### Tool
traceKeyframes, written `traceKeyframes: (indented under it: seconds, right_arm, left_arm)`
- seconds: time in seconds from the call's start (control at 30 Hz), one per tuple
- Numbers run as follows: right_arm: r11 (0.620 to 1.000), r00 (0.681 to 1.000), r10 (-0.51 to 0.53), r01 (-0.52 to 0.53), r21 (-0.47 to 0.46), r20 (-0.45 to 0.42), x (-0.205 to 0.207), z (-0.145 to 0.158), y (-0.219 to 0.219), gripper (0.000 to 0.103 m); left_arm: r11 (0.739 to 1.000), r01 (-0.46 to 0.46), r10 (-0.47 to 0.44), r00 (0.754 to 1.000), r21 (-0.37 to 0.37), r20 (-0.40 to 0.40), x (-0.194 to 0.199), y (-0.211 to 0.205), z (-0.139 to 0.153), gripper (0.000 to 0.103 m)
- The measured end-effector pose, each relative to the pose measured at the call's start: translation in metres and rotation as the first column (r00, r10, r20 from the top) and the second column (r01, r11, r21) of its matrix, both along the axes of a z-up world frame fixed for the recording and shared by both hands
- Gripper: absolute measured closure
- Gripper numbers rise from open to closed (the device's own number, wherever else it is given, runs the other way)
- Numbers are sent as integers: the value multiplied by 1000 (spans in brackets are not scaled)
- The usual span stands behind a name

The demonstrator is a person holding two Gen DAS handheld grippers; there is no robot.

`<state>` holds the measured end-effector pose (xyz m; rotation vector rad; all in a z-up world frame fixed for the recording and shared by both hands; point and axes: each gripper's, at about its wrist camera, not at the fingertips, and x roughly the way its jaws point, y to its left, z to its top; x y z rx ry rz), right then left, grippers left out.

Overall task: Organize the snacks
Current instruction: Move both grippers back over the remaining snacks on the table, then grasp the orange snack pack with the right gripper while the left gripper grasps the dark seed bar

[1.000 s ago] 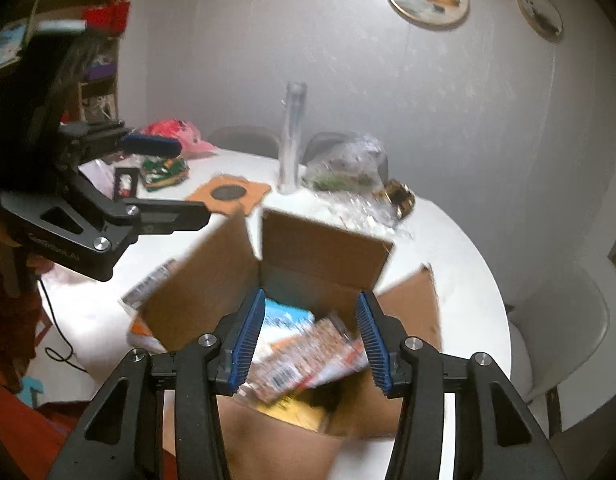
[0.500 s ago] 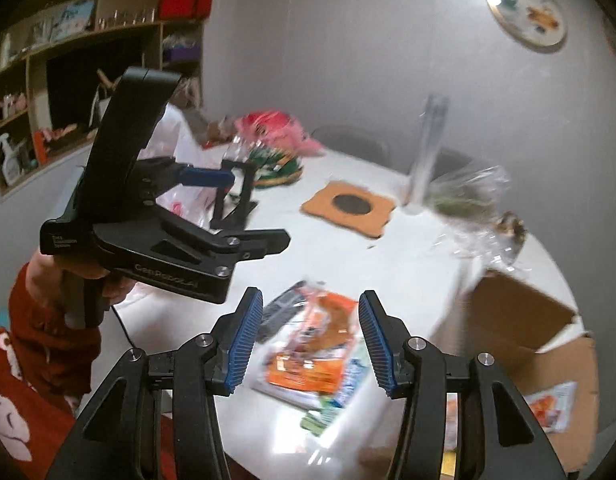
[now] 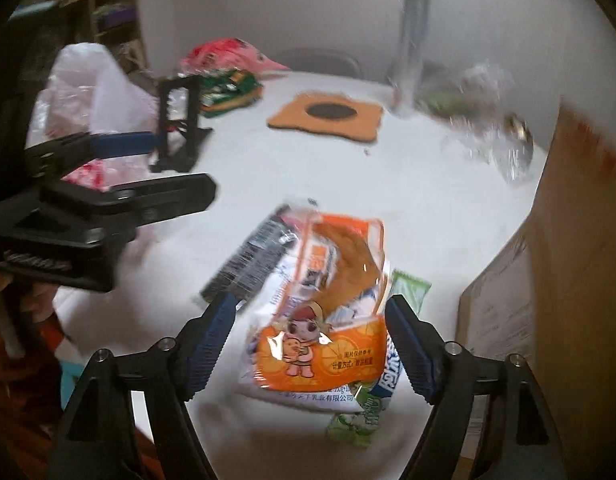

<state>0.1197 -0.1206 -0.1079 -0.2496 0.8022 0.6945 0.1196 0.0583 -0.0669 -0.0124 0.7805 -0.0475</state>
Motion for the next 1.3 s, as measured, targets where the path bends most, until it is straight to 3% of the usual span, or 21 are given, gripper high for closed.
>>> traceKeyframes:
  seconds: [0.03,0.1,0.33,0.43,0.47,0.77,0.83,0.9,1.07,1.13,1.23,1.3]
  right_arm:
    - [1000,1000,-7,7,3,-5,3,-4,0,27]
    - [999,999,-33,33,-7,28,7,-10,3,15]
    - [999,999,-30,31,-35,45,28,-21,16,15]
    - [999,999,-20,21,-44,32,34,-24,19,21]
    - [998,999,-27,29,-55,35,34,-25,19,31]
    - [997,994,-68,70,-19,82,27,-21,6,38]
    - [997,991,-76,78,-15,107,25,-19,3,39]
    - [996,988,-84,87,-16,126,24,-20,1,39]
    - [996,988,-89,89,2,129,27,-22,-6,39]
    - [996,985,-90,91,1,147,26,-22,-6,39]
    - [996,984,-84,82,21,155,27,-20,-7,39]
    - [996,984,-82,79,27,155,27,-19,-6,39]
  left_arm:
    - [1000,-2,2,1000,-4,-8,1,1,-3,1]
    - [1000,-9,9,1000,-9,-21,2,3,-8,1]
    - [999,-12,9,998,-39,-66,5,7,-25,1]
    - [999,-11,8,997,-45,-82,7,7,-32,1]
    - [999,-11,8,996,-44,-87,8,6,-33,1]
    - [997,32,-40,992,-67,-118,16,-7,-41,2]
    - [996,47,-57,989,-73,-134,18,-12,-43,7]
    - [995,65,-76,987,-78,-143,19,-17,-42,18]
    - [991,104,-118,977,-85,-177,24,-25,-46,24]
    - [991,93,-110,974,-95,-199,27,-22,-52,31]
    - [992,81,-99,972,-92,-211,26,-19,-57,34]
    - [990,96,-117,969,-103,-218,25,-22,-59,42]
